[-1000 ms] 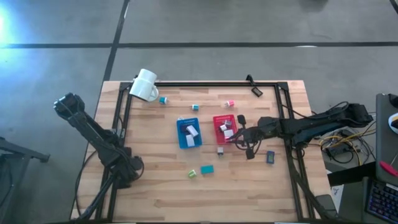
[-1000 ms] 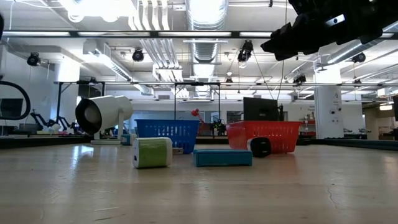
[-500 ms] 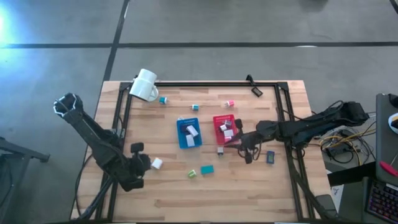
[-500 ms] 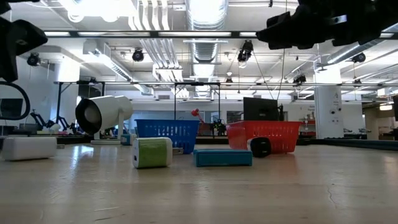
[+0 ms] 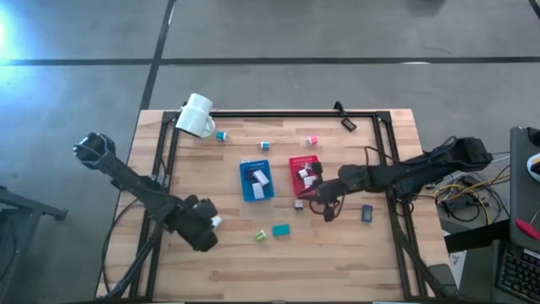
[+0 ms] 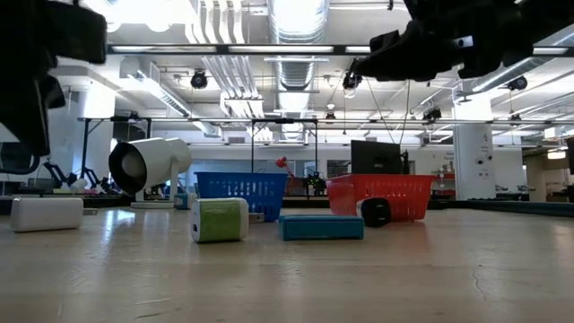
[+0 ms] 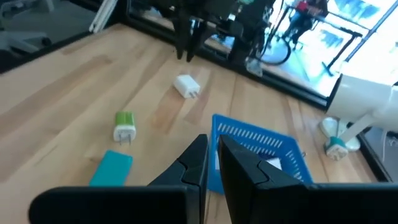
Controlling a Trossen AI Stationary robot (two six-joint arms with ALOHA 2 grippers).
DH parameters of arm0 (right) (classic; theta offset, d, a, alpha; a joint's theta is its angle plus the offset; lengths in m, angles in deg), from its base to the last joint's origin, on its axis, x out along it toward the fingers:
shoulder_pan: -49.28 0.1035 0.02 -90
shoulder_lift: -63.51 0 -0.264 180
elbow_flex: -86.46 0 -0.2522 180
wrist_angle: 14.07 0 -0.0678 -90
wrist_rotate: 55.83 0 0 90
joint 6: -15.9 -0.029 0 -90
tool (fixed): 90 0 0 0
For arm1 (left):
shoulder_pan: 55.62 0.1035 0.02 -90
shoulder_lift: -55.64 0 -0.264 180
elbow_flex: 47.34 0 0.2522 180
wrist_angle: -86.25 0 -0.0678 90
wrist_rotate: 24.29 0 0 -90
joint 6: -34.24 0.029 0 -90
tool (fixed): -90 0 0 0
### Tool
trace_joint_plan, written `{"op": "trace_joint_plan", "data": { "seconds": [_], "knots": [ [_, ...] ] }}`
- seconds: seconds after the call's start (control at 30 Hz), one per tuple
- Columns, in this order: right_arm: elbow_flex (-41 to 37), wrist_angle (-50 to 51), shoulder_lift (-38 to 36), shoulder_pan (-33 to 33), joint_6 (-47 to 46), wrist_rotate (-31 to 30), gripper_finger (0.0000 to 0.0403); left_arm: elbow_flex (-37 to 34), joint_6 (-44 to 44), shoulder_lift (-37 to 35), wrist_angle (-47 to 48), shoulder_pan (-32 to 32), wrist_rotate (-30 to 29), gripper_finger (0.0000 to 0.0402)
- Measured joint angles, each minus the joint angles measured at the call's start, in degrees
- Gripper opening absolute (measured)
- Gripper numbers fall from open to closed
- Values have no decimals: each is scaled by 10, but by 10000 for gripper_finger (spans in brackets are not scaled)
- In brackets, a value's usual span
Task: Pick & Place Office items
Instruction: Put the white charger adapter into the red bin
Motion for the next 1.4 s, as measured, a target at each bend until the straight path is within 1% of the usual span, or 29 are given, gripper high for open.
{"op": "trace_joint_plan", "data": {
  "seconds": [0.1,0.23,0.33,0.43,0.53,0.6,0.67,0.77,0.83,0.97,1.1,1.2,1.33,1.4],
  "knots": [
    [6,26,2,-1,0,0,34,0,-8,28,-10,21,30,164],
    [7,35,0,0,0,0,34,0,-6,67,-10,56,53,256],
    [7,36,0,0,0,0,34,0,11,93,-11,77,59,314],
    [7,41,-1,0,1,0,34,0,32,117,-21,94,65,355],
    [7,41,-1,0,2,0,34,0,41,138,-23,104,64,372],
    [7,41,-1,0,2,0,34,0,47,151,-24,109,65,372],
    [7,41,-1,0,2,0,34,1,62,157,-27,110,68,363],
    [7,41,-1,0,2,0,34,2,78,160,-31,110,72,327],
    [7,41,-1,0,2,0,34,2,79,157,-36,110,75,286],
    [7,41,-2,0,2,0,34,1,109,155,-40,110,82,179],
    [7,41,-2,0,7,1,34,1,156,155,-42,110,79,178],
    [7,41,-2,0,7,1,34,1,179,153,-49,109,67,178],
    [7,39,-2,0,21,1,34,24,223,135,-64,110,26,178],
    [7,29,-2,0,35,0,34,36,253,118,-75,110,-6,178]
  ]
}}
